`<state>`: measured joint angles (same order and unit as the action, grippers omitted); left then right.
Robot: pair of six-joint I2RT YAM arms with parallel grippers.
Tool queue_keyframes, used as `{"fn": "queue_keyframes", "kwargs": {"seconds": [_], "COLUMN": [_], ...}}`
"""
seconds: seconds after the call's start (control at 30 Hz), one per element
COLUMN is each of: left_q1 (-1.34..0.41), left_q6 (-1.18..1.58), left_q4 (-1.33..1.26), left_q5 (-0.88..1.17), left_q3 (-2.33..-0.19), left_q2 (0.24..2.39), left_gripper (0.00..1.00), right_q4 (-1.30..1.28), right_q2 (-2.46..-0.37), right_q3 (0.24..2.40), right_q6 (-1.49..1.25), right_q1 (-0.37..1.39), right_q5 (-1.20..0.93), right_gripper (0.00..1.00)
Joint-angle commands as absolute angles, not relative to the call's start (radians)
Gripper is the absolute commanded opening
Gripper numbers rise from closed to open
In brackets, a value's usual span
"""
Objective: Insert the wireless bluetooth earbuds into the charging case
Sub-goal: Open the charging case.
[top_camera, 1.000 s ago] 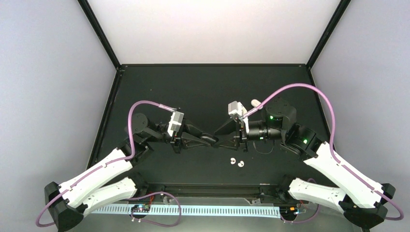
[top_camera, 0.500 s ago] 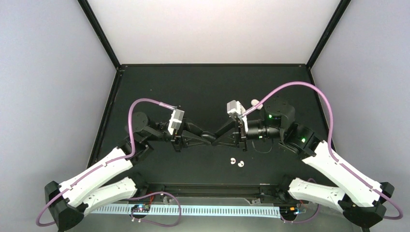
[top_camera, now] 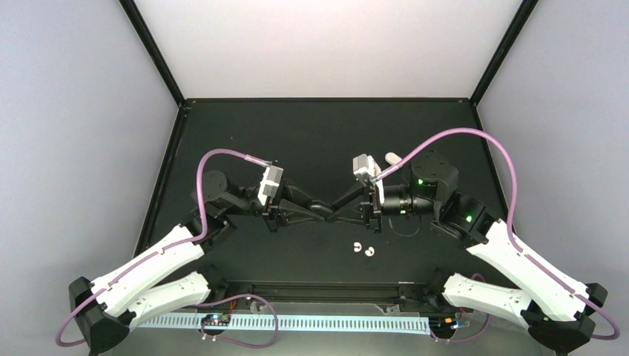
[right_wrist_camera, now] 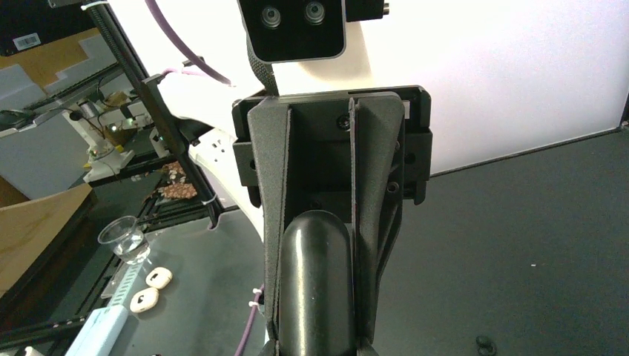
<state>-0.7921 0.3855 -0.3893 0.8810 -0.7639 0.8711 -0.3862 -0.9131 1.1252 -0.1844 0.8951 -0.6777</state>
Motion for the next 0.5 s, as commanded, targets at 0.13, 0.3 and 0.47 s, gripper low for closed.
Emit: {"fn": "queue_keyframes", "kwargs": {"seconds": [0.13,0.3,0.47], "left_q1": [-0.798,-0.798,-0.798], "left_q6": [0.369,0.361,0.358], "left_q4": [-0.365,-0.347,-0.343], "left_q5": [0.866,0.850,0.847], "left_q3": [-0.792,-0.792,-0.789], "left_q2": [0.881,0.878,0.876], "left_gripper": [0.32,0.34,0.28], "right_q4": [-0.318,-0.314,-0.323], "right_q2": [-0.889,-0.886,-0.886], "right_q3": [1.108,1.104,1.107], "right_q6": [-0.199,-0.201,-0.194], "right_q1": [0.905,0.904,0.905], "right_q5": [-0.671,-0.667,-0.661], "right_gripper": [0.01,0.01,0.01]}}
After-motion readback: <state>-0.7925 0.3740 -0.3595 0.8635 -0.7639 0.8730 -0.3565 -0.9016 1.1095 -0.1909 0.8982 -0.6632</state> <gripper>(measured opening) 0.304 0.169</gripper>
